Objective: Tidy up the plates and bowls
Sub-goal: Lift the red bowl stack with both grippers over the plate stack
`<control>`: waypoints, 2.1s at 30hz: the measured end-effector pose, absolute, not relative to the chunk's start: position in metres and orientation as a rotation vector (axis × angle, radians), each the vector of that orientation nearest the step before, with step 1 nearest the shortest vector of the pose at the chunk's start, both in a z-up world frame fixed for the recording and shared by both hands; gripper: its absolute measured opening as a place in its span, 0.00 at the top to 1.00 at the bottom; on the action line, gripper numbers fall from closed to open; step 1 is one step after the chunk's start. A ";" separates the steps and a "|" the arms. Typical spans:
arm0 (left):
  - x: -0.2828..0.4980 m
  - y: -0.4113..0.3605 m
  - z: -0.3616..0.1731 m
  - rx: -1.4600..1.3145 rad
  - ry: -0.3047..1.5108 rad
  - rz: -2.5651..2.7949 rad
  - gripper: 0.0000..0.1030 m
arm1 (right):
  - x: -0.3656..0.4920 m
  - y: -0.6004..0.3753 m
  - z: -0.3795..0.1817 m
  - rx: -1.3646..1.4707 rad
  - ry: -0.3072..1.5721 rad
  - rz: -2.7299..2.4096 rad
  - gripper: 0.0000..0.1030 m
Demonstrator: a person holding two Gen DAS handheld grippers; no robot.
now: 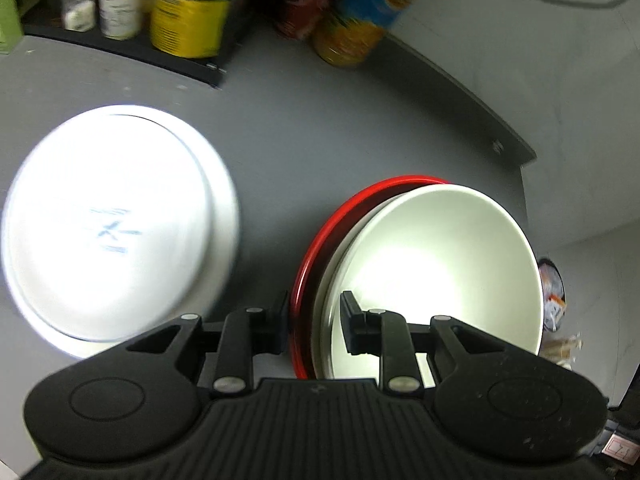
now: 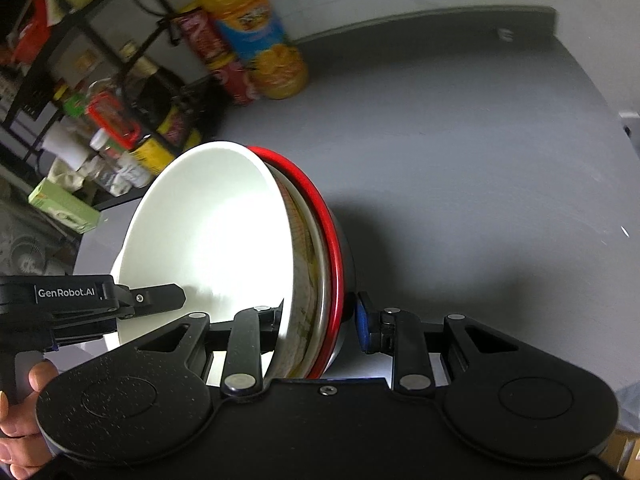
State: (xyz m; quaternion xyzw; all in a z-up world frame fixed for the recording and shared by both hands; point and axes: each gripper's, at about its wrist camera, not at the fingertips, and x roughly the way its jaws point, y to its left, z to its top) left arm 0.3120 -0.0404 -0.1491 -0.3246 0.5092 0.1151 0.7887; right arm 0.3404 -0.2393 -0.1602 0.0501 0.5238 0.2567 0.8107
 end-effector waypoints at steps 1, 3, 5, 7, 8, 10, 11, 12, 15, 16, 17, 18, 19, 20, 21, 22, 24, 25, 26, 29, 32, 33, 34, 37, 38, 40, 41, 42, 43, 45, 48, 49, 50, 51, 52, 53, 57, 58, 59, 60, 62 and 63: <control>0.308 -0.034 -0.148 -0.705 1.093 0.257 0.76 | 0.340 -0.235 -0.158 0.104 1.116 0.556 0.73; 0.302 -0.021 -0.145 -0.714 1.080 0.273 0.76 | 0.341 -0.222 -0.155 0.092 1.111 0.576 0.73; 0.294 -0.007 -0.141 -0.728 1.067 0.289 0.76 | 0.340 -0.210 -0.151 0.080 1.107 0.597 0.73; 0.289 0.003 -0.138 -0.737 1.054 0.305 0.76 | 0.339 -0.198 -0.149 0.069 1.101 0.614 0.73; 0.285 0.011 -0.136 -0.742 1.048 0.313 0.76 | 0.339 -0.192 -0.147 0.064 1.098 0.623 0.73; 0.277 0.023 -0.133 -0.755 1.039 0.328 0.76 | 0.338 -0.181 -0.146 0.054 1.097 0.637 0.73; 0.272 0.030 -0.132 -0.761 1.034 0.335 0.76 | 0.338 -0.175 -0.145 0.049 1.097 0.645 0.73; 0.270 0.034 -0.131 -0.766 1.031 0.342 0.76 | 0.337 -0.169 -0.144 0.044 1.095 0.654 0.73; 0.260 0.052 -0.128 -0.783 1.015 0.363 0.76 | 0.335 -0.151 -0.141 0.024 1.088 0.682 0.73; 0.256 0.059 -0.127 -0.791 1.008 0.371 0.76 | 0.334 -0.146 -0.141 0.018 1.087 0.690 0.73; 0.253 0.064 -0.127 -0.797 1.003 0.378 0.76 | 0.333 -0.141 -0.141 0.011 1.087 0.699 0.73; 0.250 0.069 -0.126 -0.802 0.997 0.385 0.76 | 0.332 -0.136 -0.140 0.004 1.086 0.706 0.73; 0.246 0.074 -0.125 -0.808 0.992 0.392 0.76 | 0.331 -0.131 -0.139 -0.001 1.085 0.712 0.73; 0.243 0.079 -0.124 -0.814 0.988 0.398 0.76 | 0.329 -0.125 -0.139 -0.005 1.086 0.716 0.73; 0.241 0.084 -0.125 -0.819 0.984 0.404 0.76 | 0.328 -0.120 -0.139 -0.010 1.088 0.720 0.73; 0.238 0.090 -0.124 -0.826 0.980 0.410 0.76 | 0.327 -0.115 -0.139 -0.014 1.089 0.724 0.73; 0.234 0.099 -0.124 -0.837 0.976 0.421 0.76 | 0.325 -0.106 -0.139 -0.025 1.090 0.731 0.73; 0.232 0.105 -0.124 -0.841 0.976 0.425 0.76 | 0.324 -0.101 -0.140 -0.028 1.091 0.734 0.73; 0.231 0.109 -0.125 -0.845 0.975 0.429 0.76 | 0.323 -0.098 -0.140 -0.029 1.093 0.736 0.73; 0.227 0.122 -0.127 -0.854 0.974 0.440 0.76 | 0.322 -0.087 -0.143 -0.028 1.103 0.741 0.73; 0.224 0.131 -0.129 -0.856 0.979 0.449 0.76 | 0.320 -0.080 -0.147 -0.023 1.112 0.740 0.73; 0.222 0.134 -0.129 -0.857 0.981 0.451 0.76 | 0.319 -0.078 -0.148 -0.022 1.112 0.738 0.73; 0.221 0.137 -0.131 -0.858 0.984 0.452 0.76 | 0.319 -0.075 -0.149 -0.020 1.114 0.736 0.73; 0.222 0.145 -0.136 -0.859 0.996 0.450 0.76 | 0.318 -0.071 -0.154 -0.008 1.124 0.725 0.73; 0.222 0.146 -0.137 -0.856 1.001 0.449 0.76 | 0.317 -0.070 -0.156 -0.003 1.128 0.720 0.73; 0.224 0.149 -0.141 -0.847 1.012 0.445 0.76 | 0.316 -0.070 -0.161 0.008 1.133 0.710 0.73; 0.225 0.150 -0.142 -0.845 1.017 0.443 0.76 | 0.316 -0.069 -0.163 0.014 1.137 0.704 0.73; 0.226 0.152 -0.145 -0.841 1.019 0.439 0.76 | 0.316 -0.068 -0.165 0.020 1.140 0.698 0.73; 0.228 0.154 -0.147 -0.836 1.025 0.435 0.76 | 0.315 -0.068 -0.167 0.025 1.142 0.693 0.73; 0.230 0.157 -0.151 -0.827 1.038 0.426 0.76 | 0.315 -0.069 -0.172 0.041 1.145 0.683 0.72; 0.234 0.159 -0.158 -0.810 1.055 0.414 0.76 | 0.314 -0.070 -0.179 0.067 1.150 0.665 0.72; 0.235 0.160 -0.160 -0.808 1.062 0.410 0.76 | 0.313 -0.072 -0.179 0.081 1.142 0.663 0.71; 0.236 0.161 -0.162 -0.804 1.070 0.405 0.76 | 0.313 -0.072 -0.179 0.088 1.139 0.661 0.71; 0.237 0.161 -0.163 -0.795 1.070 0.401 0.76 | 0.312 -0.072 -0.179 0.091 1.136 0.655 0.71; 0.238 0.160 -0.163 -0.781 1.073 0.399 0.76 | 0.312 -0.072 -0.179 0.096 1.132 0.648 0.71; 0.239 0.161 -0.163 -0.774 1.070 0.398 0.76 | 0.312 -0.072 -0.179 0.104 1.132 0.643 0.70; 0.243 0.160 -0.163 -0.754 1.077 0.387 0.76 | 0.314 -0.073 -0.181 0.128 1.159 0.612 0.68; 0.244 0.159 -0.163 -0.748 1.079 0.381 0.76 | 0.315 -0.075 -0.182 0.143 1.170 0.602 0.67; 0.244 0.159 -0.163 -0.751 1.081 0.373 0.75 | 0.317 -0.075 -0.183 0.151 1.180 0.593 0.67; 0.245 0.160 -0.164 -0.758 1.081 0.367 0.75 | 0.317 -0.075 -0.185 0.151 1.189 0.585 0.66; 0.245 0.159 -0.164 -0.762 1.074 0.352 0.74 | 0.316 -0.077 -0.184 0.166 1.184 0.589 0.63; 0.244 0.159 -0.164 -0.770 1.067 0.344 0.73 | 0.315 -0.078 -0.182 0.172 1.178 0.593 0.63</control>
